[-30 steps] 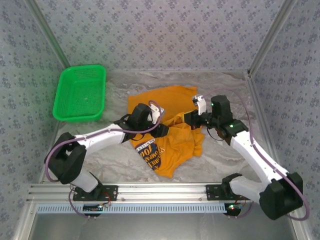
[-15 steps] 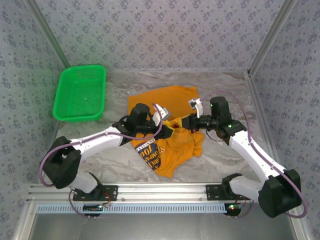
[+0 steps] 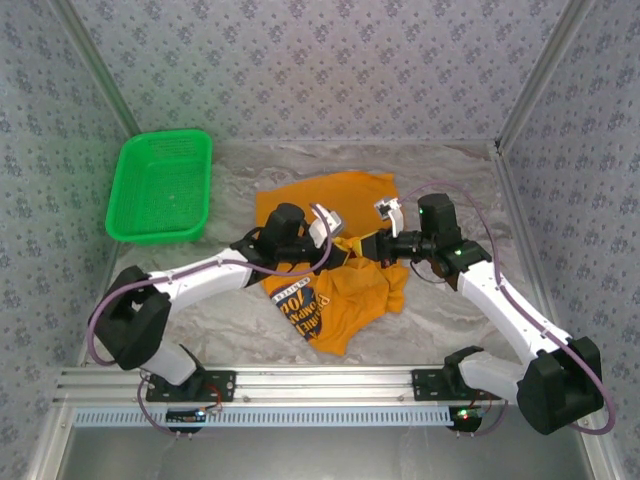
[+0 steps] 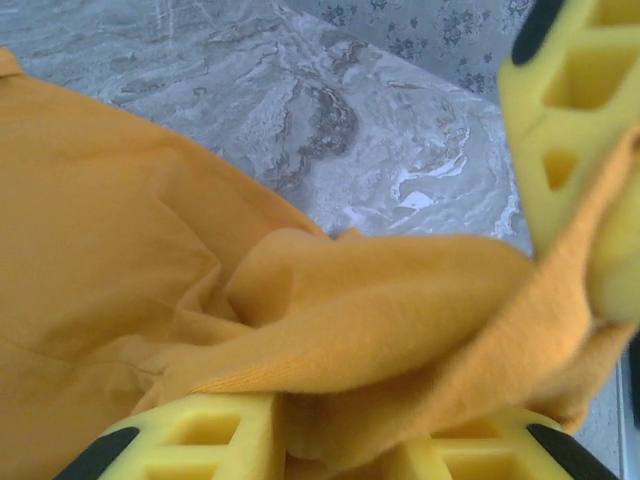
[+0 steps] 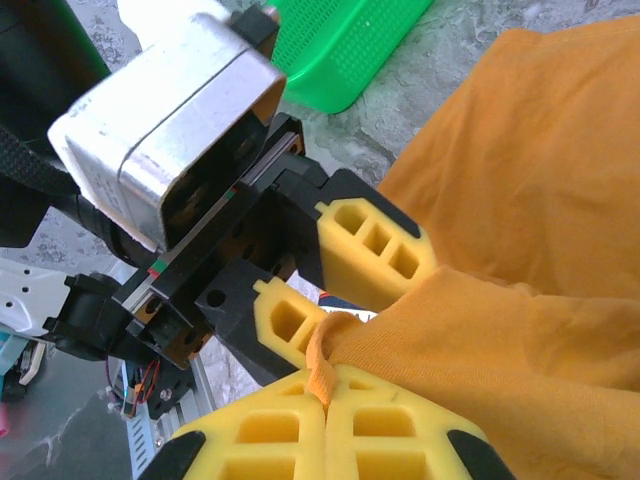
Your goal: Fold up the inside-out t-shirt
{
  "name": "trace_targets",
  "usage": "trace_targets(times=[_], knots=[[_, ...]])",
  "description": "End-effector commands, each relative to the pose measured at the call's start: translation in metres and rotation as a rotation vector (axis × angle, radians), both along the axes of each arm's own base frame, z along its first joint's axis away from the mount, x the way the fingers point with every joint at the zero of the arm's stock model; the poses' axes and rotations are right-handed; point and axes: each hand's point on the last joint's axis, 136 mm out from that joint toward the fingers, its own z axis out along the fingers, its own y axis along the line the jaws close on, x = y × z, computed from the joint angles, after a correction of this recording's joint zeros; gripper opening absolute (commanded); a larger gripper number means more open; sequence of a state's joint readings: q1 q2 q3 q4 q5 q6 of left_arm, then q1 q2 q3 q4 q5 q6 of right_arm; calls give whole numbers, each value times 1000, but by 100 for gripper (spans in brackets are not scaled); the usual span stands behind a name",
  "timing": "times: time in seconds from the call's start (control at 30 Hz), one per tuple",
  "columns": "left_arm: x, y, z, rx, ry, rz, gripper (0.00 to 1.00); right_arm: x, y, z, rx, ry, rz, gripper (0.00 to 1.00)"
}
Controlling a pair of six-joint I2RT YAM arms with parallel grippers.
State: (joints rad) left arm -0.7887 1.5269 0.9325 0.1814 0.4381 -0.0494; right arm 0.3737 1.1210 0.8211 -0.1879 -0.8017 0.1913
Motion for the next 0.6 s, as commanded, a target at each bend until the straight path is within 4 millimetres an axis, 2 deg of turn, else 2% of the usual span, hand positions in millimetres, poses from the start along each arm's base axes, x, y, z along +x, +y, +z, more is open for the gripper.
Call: trace_targets(times=[0.0,0.1,0.17,0.23,0.33,0.43,0.5,0.57], knots=[[10,-9,-1,8,-43,2,26,-3,4,12,38,-18,30,0],[19,-8,-9,35,-49,39,20,-3,4,16,45,-19,31,0],[21,-6,-9,33,-55,41,0,0,1,14,26,-18,10,0],[17,-2,-2,9,-60,22,0,12,-8,2,-57,-16,-72,0],[8,9,23,-27,-57,5,0,39,-43,-30,-286,-5,-292,0],[-8,25,52,-86,-5,-29,0,53,-56,-41,-366,-38,-363,0],[-19,34,64,-101,43,-68,0,65,-63,-47,-407,-64,-424,0],[-33,40,74,-104,105,-130,0,79,-66,-50,-421,-71,-484,9]])
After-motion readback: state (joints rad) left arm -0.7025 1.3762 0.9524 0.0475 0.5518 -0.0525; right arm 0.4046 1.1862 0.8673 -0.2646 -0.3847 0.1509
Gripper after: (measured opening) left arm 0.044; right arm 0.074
